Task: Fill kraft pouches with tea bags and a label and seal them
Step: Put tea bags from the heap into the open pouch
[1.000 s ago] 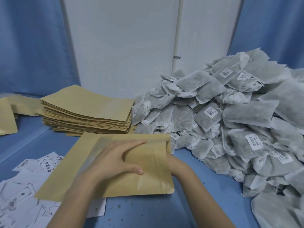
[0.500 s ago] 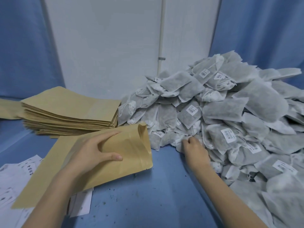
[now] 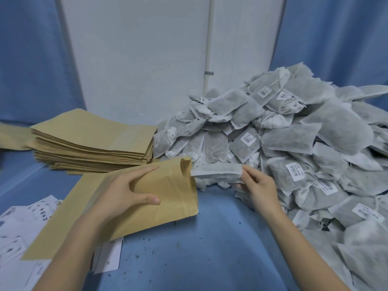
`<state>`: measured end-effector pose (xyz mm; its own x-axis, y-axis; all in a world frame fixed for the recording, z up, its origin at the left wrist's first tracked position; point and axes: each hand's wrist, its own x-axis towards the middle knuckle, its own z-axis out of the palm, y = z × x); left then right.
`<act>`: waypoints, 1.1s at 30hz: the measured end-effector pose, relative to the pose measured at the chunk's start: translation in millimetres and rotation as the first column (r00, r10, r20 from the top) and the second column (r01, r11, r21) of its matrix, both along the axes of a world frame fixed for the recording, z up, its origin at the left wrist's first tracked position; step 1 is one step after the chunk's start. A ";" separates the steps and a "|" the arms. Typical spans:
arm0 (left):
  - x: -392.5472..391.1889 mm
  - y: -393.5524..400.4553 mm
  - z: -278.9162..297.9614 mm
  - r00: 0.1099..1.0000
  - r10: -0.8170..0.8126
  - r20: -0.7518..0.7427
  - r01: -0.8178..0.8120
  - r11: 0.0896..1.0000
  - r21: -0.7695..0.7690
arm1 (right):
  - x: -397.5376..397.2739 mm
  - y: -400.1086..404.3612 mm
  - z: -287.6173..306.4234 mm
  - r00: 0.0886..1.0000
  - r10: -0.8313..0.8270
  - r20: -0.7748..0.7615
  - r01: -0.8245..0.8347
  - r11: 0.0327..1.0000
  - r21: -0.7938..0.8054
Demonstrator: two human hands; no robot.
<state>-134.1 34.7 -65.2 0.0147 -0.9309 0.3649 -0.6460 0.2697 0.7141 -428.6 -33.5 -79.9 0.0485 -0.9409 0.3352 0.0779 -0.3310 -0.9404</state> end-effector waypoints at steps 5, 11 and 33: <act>-5.2 0.0 1.0 0.997 -0.081 0.016 0.081 0.996 0.036 | 35.1 4.0 1.7 0.937 0.164 -0.307 -0.222 0.961 -0.164; -17.0 -1.5 -1.4 0.985 -0.172 -0.008 0.173 0.984 0.048 | 87.1 -3.6 4.2 0.580 0.045 -0.813 -0.392 0.890 -0.231; -7.2 -0.5 -1.8 0.999 0.015 -0.029 -0.016 0.999 -0.041 | 9.2 -29.5 -9.7 0.767 -0.553 -0.326 0.491 0.833 -0.257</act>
